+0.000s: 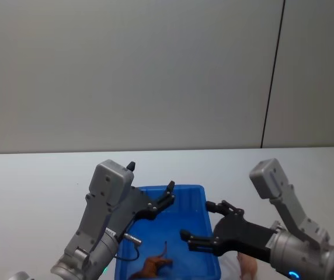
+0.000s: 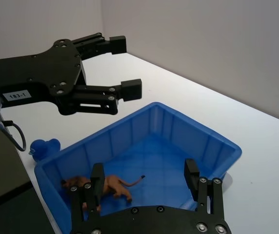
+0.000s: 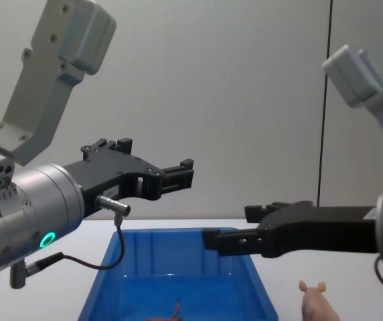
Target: Pick up the two dolls from the table and place them into the box.
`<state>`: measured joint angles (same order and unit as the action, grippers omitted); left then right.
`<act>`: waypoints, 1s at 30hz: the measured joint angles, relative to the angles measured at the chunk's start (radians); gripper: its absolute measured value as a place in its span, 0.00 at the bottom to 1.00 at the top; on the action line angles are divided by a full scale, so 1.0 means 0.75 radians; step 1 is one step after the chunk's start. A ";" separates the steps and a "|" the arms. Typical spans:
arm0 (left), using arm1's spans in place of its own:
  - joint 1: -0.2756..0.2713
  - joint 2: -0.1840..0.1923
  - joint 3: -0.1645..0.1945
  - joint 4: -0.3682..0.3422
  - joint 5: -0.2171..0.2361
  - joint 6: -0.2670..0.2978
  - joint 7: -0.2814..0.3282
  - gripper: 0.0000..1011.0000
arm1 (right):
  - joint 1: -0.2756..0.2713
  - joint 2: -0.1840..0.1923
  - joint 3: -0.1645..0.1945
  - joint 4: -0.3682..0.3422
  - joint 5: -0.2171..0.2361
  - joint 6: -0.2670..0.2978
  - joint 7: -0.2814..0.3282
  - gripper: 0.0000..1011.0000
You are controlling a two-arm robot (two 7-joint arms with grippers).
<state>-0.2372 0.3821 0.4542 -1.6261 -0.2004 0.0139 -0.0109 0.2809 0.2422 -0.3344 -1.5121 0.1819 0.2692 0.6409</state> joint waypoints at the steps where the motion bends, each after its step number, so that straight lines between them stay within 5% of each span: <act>1: 0.000 0.000 0.000 0.000 0.000 0.000 0.000 0.99 | -0.005 0.004 0.001 -0.006 0.002 0.001 -0.008 0.99; 18: 0.000 0.000 0.000 0.000 0.000 0.000 0.000 0.99 | -0.189 0.132 0.041 -0.182 0.047 0.023 -0.257 0.99; 30: 0.000 0.000 0.000 0.000 0.000 0.000 0.000 0.99 | -0.271 0.183 0.054 -0.222 0.062 0.047 -0.362 0.99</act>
<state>-0.2372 0.3821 0.4542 -1.6262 -0.2004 0.0138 -0.0109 0.0775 0.3792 -0.2939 -1.6784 0.2287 0.3048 0.3691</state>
